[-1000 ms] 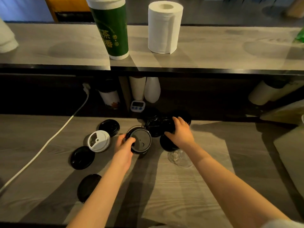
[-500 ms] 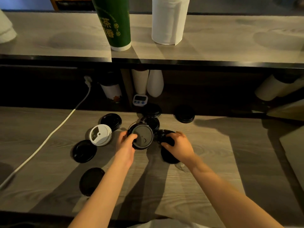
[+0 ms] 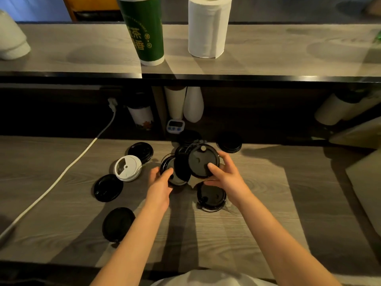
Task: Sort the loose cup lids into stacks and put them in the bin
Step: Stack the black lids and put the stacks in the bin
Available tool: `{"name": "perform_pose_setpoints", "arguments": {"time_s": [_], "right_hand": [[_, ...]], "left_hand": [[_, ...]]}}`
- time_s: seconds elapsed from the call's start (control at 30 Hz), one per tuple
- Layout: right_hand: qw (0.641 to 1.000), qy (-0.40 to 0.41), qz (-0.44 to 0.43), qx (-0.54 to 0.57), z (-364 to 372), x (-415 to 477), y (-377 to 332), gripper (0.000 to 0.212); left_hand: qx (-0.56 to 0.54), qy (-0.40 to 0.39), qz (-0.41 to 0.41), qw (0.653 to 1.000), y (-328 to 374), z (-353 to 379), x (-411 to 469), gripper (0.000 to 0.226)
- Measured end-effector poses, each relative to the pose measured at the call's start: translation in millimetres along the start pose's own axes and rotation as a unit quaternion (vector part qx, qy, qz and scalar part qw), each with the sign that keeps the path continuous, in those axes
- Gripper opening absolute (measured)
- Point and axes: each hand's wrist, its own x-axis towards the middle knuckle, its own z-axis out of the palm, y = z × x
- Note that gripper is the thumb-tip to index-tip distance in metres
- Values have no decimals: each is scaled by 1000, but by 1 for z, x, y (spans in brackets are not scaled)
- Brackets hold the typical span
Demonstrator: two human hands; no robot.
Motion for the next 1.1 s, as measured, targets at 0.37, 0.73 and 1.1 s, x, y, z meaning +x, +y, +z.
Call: {"name": "perform_pose_setpoints", "arguments": {"time_s": [0.37, 0.73, 1.1], "right_hand": [[997, -56, 52, -29, 10, -4, 4, 43], [960, -18, 20, -280, 26, -7, -4, 51], [937, -90, 14, -338, 6, 3, -5, 49]], "left_hand": [[-62, -67, -29, 995, 2, 1, -18, 14], [-22, -123, -29, 992, 5, 0, -26, 40], [129, -155, 65, 977, 5, -10, -22, 26]]}}
